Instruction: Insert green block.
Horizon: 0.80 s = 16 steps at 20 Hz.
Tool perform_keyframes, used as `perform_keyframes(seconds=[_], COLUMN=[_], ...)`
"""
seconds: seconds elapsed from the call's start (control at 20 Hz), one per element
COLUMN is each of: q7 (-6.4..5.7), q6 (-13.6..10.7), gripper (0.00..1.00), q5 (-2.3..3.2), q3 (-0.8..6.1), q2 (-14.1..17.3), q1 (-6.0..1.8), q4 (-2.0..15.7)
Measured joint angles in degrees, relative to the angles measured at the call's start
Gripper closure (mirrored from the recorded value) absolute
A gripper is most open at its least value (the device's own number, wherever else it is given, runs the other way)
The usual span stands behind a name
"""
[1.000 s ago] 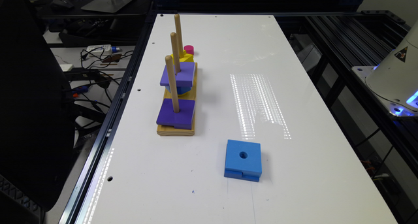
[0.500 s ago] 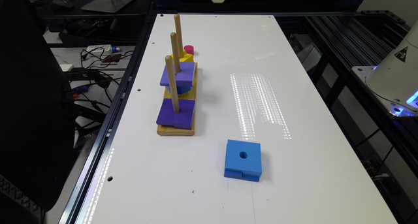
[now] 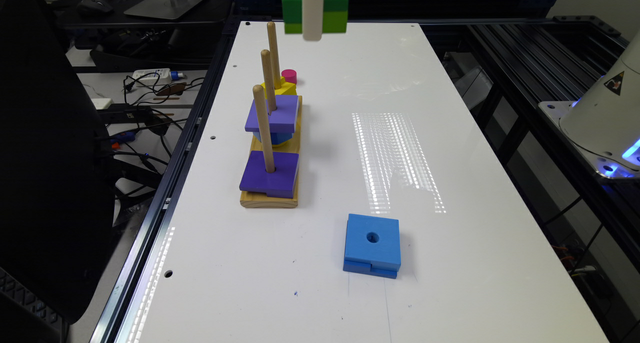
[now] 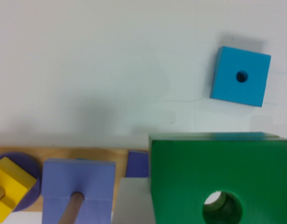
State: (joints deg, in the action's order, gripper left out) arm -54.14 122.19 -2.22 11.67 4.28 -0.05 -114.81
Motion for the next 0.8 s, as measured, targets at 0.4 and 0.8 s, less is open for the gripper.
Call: perform_keyframes(seconds=[0.4, 0.8], q7=[-0.01, -0.03], q6=[3.1, 3.9], gripper=[1.00, 1.00], q5=[0.36, 0.68], q3=[0.14, 0.17], q2=[3.5, 7.0], q1=[0.06, 0.21], q4=[0.90, 3.45])
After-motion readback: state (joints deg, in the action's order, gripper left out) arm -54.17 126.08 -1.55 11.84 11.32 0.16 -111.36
